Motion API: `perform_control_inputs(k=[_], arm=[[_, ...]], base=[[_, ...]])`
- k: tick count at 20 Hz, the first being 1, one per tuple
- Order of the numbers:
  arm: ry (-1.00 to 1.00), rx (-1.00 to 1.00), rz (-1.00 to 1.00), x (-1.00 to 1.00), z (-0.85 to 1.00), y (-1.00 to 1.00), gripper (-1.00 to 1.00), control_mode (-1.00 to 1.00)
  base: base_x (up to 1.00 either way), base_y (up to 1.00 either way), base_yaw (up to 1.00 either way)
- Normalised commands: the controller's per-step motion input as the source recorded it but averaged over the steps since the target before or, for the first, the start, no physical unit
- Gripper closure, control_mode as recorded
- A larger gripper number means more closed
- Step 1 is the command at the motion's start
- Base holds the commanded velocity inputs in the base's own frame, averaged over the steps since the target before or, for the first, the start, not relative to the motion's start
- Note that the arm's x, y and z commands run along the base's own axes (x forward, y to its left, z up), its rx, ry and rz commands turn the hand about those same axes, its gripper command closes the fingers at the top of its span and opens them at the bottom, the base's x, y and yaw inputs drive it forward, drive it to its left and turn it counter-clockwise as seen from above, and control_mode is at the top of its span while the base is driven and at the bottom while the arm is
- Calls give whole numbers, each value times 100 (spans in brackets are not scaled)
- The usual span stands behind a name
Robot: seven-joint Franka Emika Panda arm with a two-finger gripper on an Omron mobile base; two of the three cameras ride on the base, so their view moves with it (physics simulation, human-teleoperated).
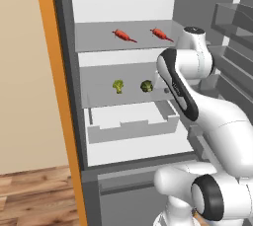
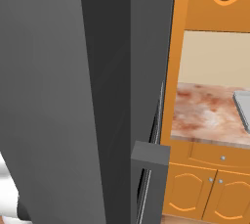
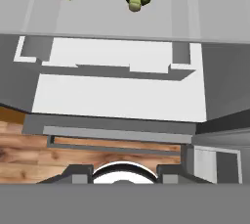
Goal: Place one broccoli and one fish in each tupperware on the nearby counter, to pack two identical lunches.
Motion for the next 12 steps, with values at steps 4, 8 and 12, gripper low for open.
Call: perform_control_inputs(k=[4, 8, 12], arm=[[-8, 0, 0, -13, 1, 3, -100, -100], [-34, -1, -1, -33, 23, 0, -100, -100], [-31, 0, -4, -11, 28, 2, -100, -100]], base=[[0, 0, 0], [0, 0, 0], [0, 0, 0]])
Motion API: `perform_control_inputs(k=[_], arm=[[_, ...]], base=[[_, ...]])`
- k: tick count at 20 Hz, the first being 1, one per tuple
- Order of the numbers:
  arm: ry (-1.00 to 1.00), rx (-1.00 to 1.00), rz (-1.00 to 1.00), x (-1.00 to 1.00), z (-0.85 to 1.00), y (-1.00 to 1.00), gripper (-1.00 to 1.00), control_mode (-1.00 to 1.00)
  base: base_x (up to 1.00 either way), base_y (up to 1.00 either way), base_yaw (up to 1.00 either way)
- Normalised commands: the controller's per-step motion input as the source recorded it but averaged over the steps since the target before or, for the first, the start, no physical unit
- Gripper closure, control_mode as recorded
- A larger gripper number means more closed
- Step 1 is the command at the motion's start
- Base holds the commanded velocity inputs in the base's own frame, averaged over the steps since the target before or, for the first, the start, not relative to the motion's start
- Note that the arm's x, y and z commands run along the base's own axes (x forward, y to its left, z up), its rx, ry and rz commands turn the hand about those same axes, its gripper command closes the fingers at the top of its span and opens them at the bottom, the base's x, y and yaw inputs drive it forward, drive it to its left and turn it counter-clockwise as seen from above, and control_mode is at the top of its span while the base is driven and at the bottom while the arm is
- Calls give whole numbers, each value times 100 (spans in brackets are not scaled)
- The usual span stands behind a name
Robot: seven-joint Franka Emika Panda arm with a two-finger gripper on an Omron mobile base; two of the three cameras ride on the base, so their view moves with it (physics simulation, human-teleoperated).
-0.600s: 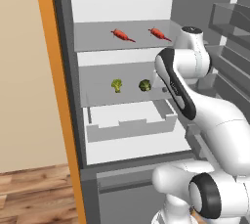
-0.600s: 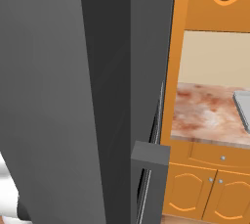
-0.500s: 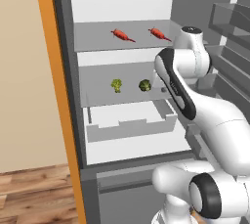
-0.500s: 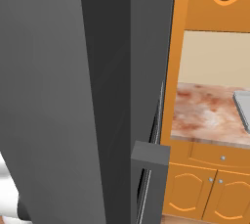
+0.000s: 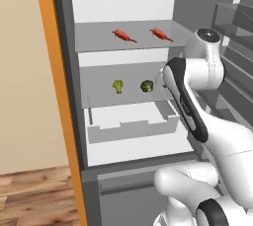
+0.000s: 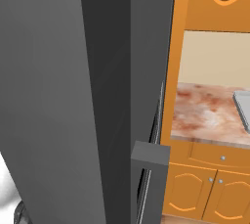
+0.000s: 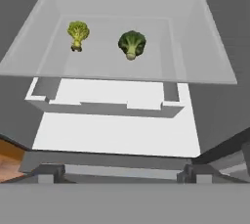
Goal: Place one broccoli and one fish in each tupperware on the nearby counter, to pack two identical lunches.
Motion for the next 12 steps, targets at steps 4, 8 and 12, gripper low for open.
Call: perform_control_inputs(k=[4, 8, 12], arm=[[-29, 0, -6, 0, 41, 8, -100, -100], [-25, 0, -10, 0, 56, 0, -100, -100], [-16, 0, -12, 0, 59, 0, -100, -100]], base=[[0, 0, 0], [0, 0, 0], [0, 0, 0]])
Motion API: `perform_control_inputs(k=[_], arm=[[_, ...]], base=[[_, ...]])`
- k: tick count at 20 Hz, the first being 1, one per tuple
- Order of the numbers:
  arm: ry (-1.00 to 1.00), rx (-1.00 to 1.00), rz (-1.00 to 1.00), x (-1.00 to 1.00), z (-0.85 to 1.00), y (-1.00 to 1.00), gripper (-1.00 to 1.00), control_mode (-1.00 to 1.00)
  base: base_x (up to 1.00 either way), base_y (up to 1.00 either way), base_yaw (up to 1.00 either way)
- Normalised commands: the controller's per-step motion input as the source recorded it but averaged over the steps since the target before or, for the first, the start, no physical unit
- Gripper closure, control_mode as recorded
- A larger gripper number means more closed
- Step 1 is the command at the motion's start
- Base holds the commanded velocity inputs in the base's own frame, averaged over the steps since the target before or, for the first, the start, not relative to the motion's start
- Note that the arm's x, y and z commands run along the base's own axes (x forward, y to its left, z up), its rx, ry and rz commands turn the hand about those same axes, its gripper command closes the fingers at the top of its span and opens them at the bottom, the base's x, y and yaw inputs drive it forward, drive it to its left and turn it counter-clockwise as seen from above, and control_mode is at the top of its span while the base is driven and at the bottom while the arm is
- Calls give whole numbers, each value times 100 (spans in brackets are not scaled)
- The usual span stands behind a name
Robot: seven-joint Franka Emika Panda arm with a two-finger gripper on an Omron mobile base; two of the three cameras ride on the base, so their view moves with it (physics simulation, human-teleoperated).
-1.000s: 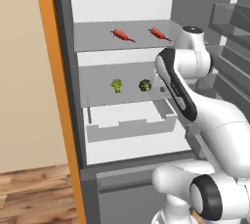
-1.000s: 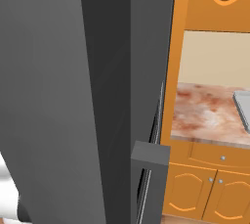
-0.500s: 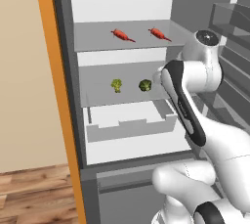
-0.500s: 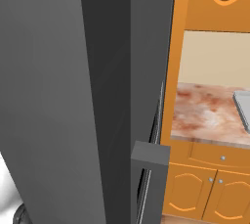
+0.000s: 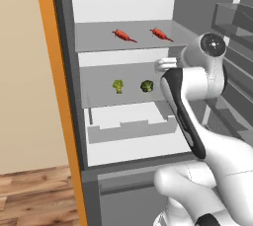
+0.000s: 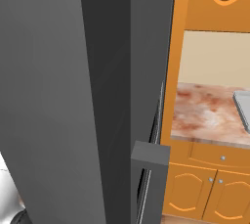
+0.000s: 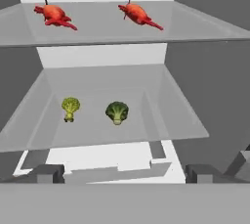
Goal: Place one broccoli and one fish in each tupperware on the nearby counter, to pack two identical lunches.
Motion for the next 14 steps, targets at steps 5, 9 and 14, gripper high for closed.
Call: perform_control_inputs(k=[5, 9, 14], arm=[[-5, 0, -9, 16, 49, 0, -100, -100], [0, 0, -5, 30, 35, 0, -100, -100], [0, 0, -2, 32, 26, 0, -100, -100]], base=[[0, 0, 0], [0, 0, 0], [0, 0, 0]])
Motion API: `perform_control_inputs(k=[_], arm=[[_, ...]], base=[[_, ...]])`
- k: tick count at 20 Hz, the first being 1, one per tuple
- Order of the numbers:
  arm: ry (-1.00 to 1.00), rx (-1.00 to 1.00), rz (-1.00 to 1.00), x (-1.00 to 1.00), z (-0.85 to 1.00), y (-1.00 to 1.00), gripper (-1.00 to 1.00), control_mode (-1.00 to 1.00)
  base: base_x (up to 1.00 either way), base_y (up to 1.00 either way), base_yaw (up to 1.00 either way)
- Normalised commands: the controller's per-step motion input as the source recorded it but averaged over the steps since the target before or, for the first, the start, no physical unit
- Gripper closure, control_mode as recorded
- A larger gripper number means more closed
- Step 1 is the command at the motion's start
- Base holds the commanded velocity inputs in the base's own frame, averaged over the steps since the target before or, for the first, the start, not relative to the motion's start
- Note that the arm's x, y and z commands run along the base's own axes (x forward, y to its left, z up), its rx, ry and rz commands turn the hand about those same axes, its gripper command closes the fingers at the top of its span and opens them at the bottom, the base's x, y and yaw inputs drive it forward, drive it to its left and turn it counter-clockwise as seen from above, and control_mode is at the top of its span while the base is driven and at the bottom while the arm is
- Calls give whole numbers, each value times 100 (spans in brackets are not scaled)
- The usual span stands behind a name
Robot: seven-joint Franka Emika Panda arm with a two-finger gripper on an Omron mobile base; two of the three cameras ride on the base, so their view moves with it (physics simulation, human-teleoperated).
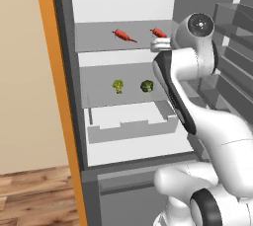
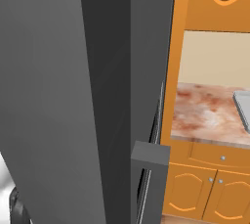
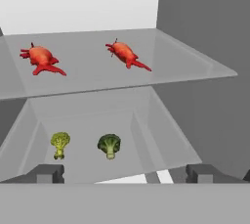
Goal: Place one broccoli and one fish in each tupperware on the nearby counter, to pack two identical lunches.
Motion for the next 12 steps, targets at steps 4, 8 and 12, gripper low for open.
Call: perform_control_inputs(k=[4, 8, 12], arm=[[0, 0, -2, 26, 4, 0, -100, -100], [0, 0, 0, 15, 0, -3, -100, -100], [0, 0, 0, 2, 0, -8, -100, -100]], base=[[0, 0, 0], [0, 0, 0], [0, 0, 0]])
